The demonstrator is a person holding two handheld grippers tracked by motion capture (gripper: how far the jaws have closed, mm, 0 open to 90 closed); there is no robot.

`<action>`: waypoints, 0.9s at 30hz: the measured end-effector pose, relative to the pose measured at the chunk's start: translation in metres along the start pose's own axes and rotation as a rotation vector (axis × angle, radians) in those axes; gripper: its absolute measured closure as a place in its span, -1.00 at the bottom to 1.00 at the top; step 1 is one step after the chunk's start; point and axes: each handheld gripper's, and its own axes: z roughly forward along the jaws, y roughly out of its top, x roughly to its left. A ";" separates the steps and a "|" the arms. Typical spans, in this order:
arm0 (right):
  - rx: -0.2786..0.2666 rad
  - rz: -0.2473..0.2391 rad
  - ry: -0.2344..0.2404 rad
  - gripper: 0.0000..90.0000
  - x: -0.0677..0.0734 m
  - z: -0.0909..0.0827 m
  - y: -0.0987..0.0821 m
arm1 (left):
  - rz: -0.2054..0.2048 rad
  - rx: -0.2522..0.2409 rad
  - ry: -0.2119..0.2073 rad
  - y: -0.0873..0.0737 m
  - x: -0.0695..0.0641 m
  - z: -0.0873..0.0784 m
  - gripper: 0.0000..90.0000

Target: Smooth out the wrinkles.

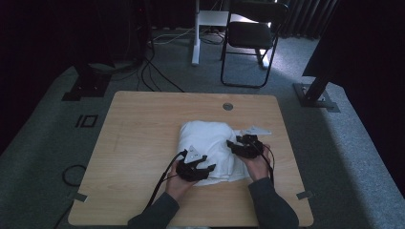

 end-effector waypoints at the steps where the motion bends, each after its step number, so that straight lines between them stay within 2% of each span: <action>1: 0.013 0.010 0.034 0.03 0.001 -0.001 -0.005 | 0.000 0.001 0.003 -0.001 0.000 0.001 0.08; 2: 0.028 0.014 0.080 0.03 0.003 -0.001 -0.012 | 0.001 0.004 0.005 -0.001 0.000 0.002 0.08; 3: 0.040 0.012 0.100 0.05 0.005 0.000 -0.015 | -0.001 0.005 0.006 -0.002 -0.001 0.003 0.08; 4: 0.057 -0.004 0.112 0.30 0.007 0.002 -0.018 | 0.000 0.006 0.008 -0.002 -0.001 0.004 0.07; 5: 0.072 -0.036 0.106 0.62 0.010 0.004 -0.019 | -0.002 0.008 0.009 -0.002 -0.001 0.005 0.07; 6: 0.079 -0.062 0.075 0.80 0.012 0.004 -0.019 | -0.001 0.010 0.011 -0.003 -0.001 0.005 0.07; 7: 0.081 -0.067 0.051 0.92 0.012 0.003 -0.018 | -0.004 0.007 0.011 -0.003 -0.001 0.005 0.07; 9: 0.063 -0.070 0.042 0.95 0.013 -0.006 -0.016 | 0.000 0.003 0.005 -0.003 0.000 0.004 0.06; 10: 0.059 -0.093 0.014 0.95 0.014 -0.011 -0.016 | -0.002 0.002 -0.003 -0.003 0.000 0.004 0.06; 13: 0.071 -0.120 -0.010 0.95 0.014 -0.020 -0.021 | -0.005 -0.002 -0.022 -0.003 -0.003 0.005 0.06; 15: 0.099 -0.136 -0.039 0.89 0.014 -0.016 -0.027 | 0.011 0.000 -0.024 -0.003 -0.007 0.006 0.05; 21: 0.216 -0.157 -0.051 0.88 0.015 0.022 -0.044 | 0.046 0.037 0.004 -0.008 -0.012 0.018 0.05; 22: 0.224 -0.159 -0.053 0.88 0.016 0.026 -0.045 | 0.061 0.039 0.013 -0.010 -0.012 0.020 0.05; 24: 0.215 -0.165 -0.062 0.87 0.018 0.032 -0.043 | 0.064 0.032 0.025 -0.011 -0.010 0.021 0.06; 27: 0.202 -0.146 -0.051 0.87 0.016 0.036 -0.042 | 0.044 0.027 0.027 -0.010 -0.004 0.021 0.06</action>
